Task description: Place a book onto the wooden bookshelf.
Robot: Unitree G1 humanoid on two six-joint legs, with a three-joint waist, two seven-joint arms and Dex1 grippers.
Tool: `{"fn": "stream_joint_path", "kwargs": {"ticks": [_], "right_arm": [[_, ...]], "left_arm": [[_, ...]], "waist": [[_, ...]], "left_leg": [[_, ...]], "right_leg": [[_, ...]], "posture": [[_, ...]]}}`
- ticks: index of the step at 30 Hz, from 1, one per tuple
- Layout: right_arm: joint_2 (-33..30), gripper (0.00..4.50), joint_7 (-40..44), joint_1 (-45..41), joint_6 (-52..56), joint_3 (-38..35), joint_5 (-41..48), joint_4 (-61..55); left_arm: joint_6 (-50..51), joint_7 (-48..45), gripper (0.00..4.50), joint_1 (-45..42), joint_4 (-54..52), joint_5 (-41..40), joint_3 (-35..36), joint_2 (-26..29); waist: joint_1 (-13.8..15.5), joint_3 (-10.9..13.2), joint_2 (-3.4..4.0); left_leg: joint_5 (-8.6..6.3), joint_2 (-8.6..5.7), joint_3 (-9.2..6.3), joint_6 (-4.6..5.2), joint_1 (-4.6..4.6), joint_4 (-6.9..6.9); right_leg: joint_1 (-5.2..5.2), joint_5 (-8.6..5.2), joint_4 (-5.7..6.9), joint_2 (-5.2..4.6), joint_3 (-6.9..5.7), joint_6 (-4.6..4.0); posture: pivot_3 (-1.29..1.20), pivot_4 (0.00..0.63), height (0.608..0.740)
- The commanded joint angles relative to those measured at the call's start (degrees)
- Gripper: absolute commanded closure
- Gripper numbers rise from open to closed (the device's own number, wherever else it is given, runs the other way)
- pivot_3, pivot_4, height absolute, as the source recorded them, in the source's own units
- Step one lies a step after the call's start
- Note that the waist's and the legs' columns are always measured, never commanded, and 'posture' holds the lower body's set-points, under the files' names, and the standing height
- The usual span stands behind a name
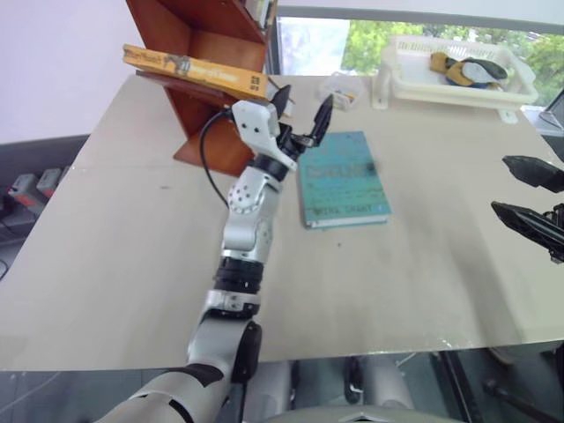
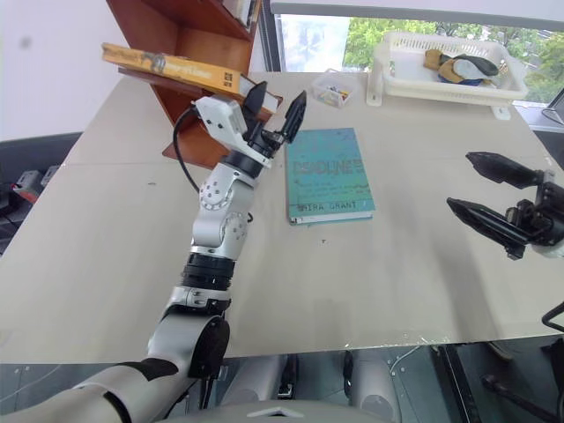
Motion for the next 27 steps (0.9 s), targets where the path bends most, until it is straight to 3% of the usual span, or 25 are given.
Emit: {"fn": "stream_joint_path", "kwargs": {"ticks": [1, 8, 13, 17, 21, 27], "right_arm": [[-0.13, 0.00, -0.12, -0.44, -0.92, -1.85, 0.75, -1.00], [-0.57, 0.00, 0.38, -0.52, -0.90, -2.31, 0.70, -0.20], [-0.39, 0.00, 0.82, 0.27, -0.47, -3.42, 1.29, 1.07], [-0.56, 0.00, 1.96, 2.16, -0.20, -4.90, 1.32, 2.93], [-1.25, 0.00, 3.55, 3.64, -0.15, -5.39, 0.69, 5.32], [-2.94, 0.00, 7.19, 5.06, -0.80, -4.21, -2.13, 8.12]], "left_arm": [[-3.14, 2.20, 0.08, -2.03, 1.71, 1.38, 1.29, 0.39], [-4.01, 2.58, 0.08, -2.37, 3.48, 1.39, 1.49, 0.98], [0.11, -4.86, 0.08, -0.35, -3.09, -3.84, -0.18, 1.75], [4.21, -7.97, 0.08, 2.71, -10.75, -5.76, 0.03, 5.66], [5.04, -10.71, 0.08, 2.61, -11.85, -5.70, 4.47, 14.85], [17.92, -27.53, 0.08, 9.30, -16.31, -17.30, 7.64, 29.51]], "waist": [[0.04, 0.00, 0.00], [-0.23, 0.00, 0.00], [-0.09, 0.00, 0.00], [-0.12, 0.00, 0.01], [-0.25, 0.01, 0.03], [-1.41, -0.04, 0.16]], "left_leg": [[0.00, 0.00, -0.01, 0.00, 0.00, 0.00], [0.00, 0.04, 0.03, -0.01, 0.06, 0.00], [0.00, 0.04, 0.02, -0.01, 0.04, 0.00], [0.00, 0.03, 0.02, -0.03, 0.01, 0.00], [0.01, 0.05, 0.02, -0.04, 0.02, -0.02], [0.01, 0.11, 0.02, -0.05, 0.09, -0.03]], "right_leg": [[0.00, 0.00, 0.00, 0.00, -0.01, 0.00], [0.00, 0.00, 0.09, 0.01, 0.00, 0.01], [0.00, 0.00, 0.12, 0.01, -0.02, 0.01], [0.00, 0.00, 0.04, 0.00, -0.01, 0.01], [-0.02, -0.01, 0.04, 0.02, -0.01, 0.00], [-0.02, -0.03, 0.14, 0.04, 0.00, 0.01]], "posture": [[0.00, 0.150, 0.707], [0.00, 0.150, 0.707], [0.00, 0.150, 0.707], [0.00, 0.150, 0.707], [0.00, 0.150, 0.707], [0.00, 0.150, 0.707]]}}
